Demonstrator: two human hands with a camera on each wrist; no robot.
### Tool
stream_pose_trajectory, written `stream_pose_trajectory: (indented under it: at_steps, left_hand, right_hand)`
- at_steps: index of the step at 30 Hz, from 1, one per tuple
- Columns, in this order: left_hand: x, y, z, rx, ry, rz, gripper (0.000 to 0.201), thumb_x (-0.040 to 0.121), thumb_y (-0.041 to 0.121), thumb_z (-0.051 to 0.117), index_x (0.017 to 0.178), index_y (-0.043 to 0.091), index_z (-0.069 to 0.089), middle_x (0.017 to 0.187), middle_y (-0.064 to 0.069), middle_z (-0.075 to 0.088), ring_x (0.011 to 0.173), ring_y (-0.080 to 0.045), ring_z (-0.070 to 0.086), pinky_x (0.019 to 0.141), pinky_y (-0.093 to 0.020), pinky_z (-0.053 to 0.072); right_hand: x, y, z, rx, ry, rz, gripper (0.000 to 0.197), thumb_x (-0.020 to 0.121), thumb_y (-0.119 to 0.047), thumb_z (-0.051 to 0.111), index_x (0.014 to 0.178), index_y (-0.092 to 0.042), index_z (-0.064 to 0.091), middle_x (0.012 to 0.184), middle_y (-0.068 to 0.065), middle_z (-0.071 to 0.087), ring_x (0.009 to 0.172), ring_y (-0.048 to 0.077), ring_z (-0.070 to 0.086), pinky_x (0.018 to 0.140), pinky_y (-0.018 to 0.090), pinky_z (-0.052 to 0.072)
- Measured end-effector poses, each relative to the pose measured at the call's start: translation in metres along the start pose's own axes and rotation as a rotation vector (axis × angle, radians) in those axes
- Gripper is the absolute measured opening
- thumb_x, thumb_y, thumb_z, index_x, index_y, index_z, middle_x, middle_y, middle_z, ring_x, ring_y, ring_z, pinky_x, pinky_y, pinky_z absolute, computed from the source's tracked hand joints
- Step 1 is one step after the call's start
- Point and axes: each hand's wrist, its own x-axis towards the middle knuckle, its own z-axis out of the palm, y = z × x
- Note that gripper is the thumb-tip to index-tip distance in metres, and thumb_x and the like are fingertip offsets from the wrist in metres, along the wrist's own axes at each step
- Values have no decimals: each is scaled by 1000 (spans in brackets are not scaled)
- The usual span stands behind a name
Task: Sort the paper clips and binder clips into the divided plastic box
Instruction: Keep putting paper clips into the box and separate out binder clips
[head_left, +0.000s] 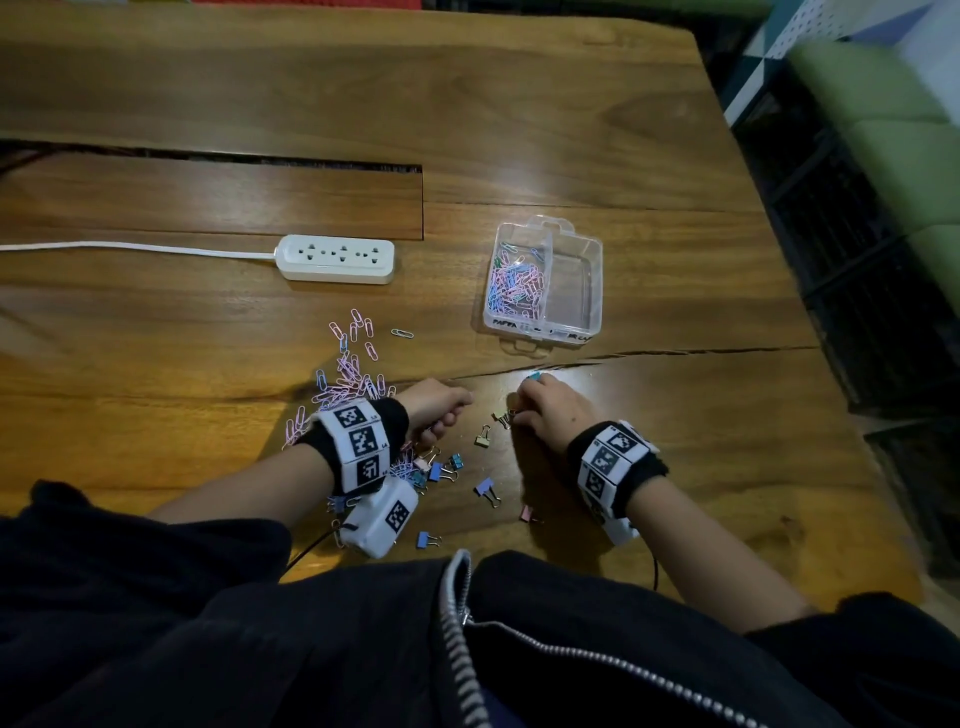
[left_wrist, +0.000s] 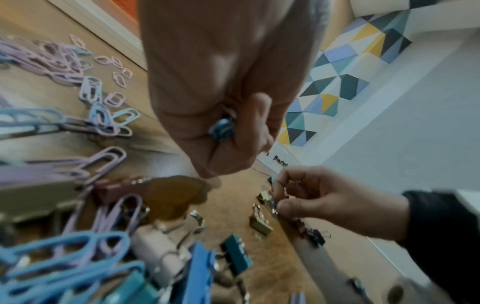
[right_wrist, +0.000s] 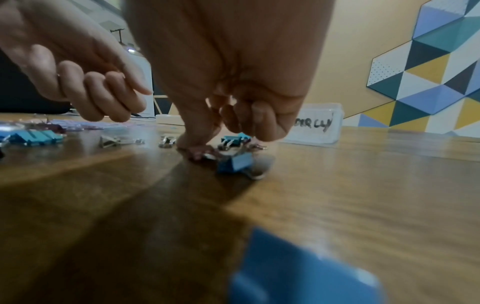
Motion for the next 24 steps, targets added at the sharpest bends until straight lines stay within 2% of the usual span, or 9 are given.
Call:
stream_pose_trajectory:
  at_steps: [4, 8, 11, 14, 16, 18, 20, 21, 24]
  left_hand:
    - [-6, -8, 7, 90, -36, -29, 38, 95, 33, 42, 60, 18, 41, 46, 6, 33, 29, -5, 26, 31, -11, 22]
    - [-7, 16, 5, -180, -64, -21, 36, 97, 34, 39, 66, 15, 43, 42, 8, 34, 27, -4, 28, 27, -12, 21]
    - [-7, 61, 5, -423, -10, 68, 36, 100, 28, 32, 71, 9, 45, 58, 1, 37, 43, -8, 35, 29, -15, 30]
    - [-2, 102, 6, -660, -32, 140, 39, 99, 33, 32, 95, -1, 49, 76, -9, 48, 61, -15, 46, 51, -20, 46]
    - [4, 118, 6, -750, -70, 184, 61, 93, 46, 38, 130, -3, 37, 112, -18, 54, 91, -22, 58, 79, -27, 50]
    - [4, 128, 8, -826, -111, 231, 82, 89, 57, 38, 147, 4, 13, 147, -22, 30, 130, -29, 41, 102, -33, 38]
    - [1, 134, 12, -869, -154, 270, 88, 87, 62, 34, 148, 10, -1, 155, -20, 8, 140, -31, 23, 110, -39, 28]
    - [1, 136, 12, -867, -164, 286, 89, 86, 64, 33, 148, 12, -4, 156, -18, 0, 143, -32, 15, 114, -42, 20]
    - [2, 133, 11, -749, -126, 339, 83, 88, 61, 32, 149, 16, -4, 156, -13, -7, 145, -28, 4, 117, -49, 6]
  right_hand:
    - [4, -6, 1, -39, -69, 41, 15, 90, -20, 53, 100, -9, 54, 105, 5, 46, 95, 20, 49, 80, 28, 39]
    - [12, -7, -21, 204, -44, 113, 25, 91, -9, 50, 69, -17, 43, 82, -1, 47, 71, 13, 48, 54, 15, 34]
    - [28, -11, -50, 356, 127, 124, 7, 90, -8, 51, 84, -11, 51, 83, 4, 50, 80, 17, 48, 61, 21, 37]
    - [55, -16, -74, 660, 253, 244, 7, 91, -6, 46, 90, -10, 52, 74, 0, 47, 66, 15, 50, 55, 22, 42]
    - [70, -21, -87, 843, 260, 333, 16, 93, -10, 43, 105, -7, 53, 75, 2, 49, 60, 14, 52, 52, 25, 46]
    - [79, -24, -97, 1067, 227, 367, 29, 96, -17, 41, 120, -4, 49, 90, 6, 53, 75, 21, 58, 69, 34, 55]
    - [81, -22, -102, 1174, 188, 370, 36, 98, -22, 38, 129, -4, 43, 107, 7, 48, 99, 24, 55, 89, 35, 52]
    - [81, -21, -102, 1215, 159, 353, 34, 99, -23, 36, 127, -6, 44, 105, 5, 47, 99, 21, 53, 85, 28, 52]
    - [71, -21, -101, 1301, 158, 314, 20, 100, -16, 31, 102, -15, 51, 79, -2, 45, 67, 5, 53, 47, 8, 43]
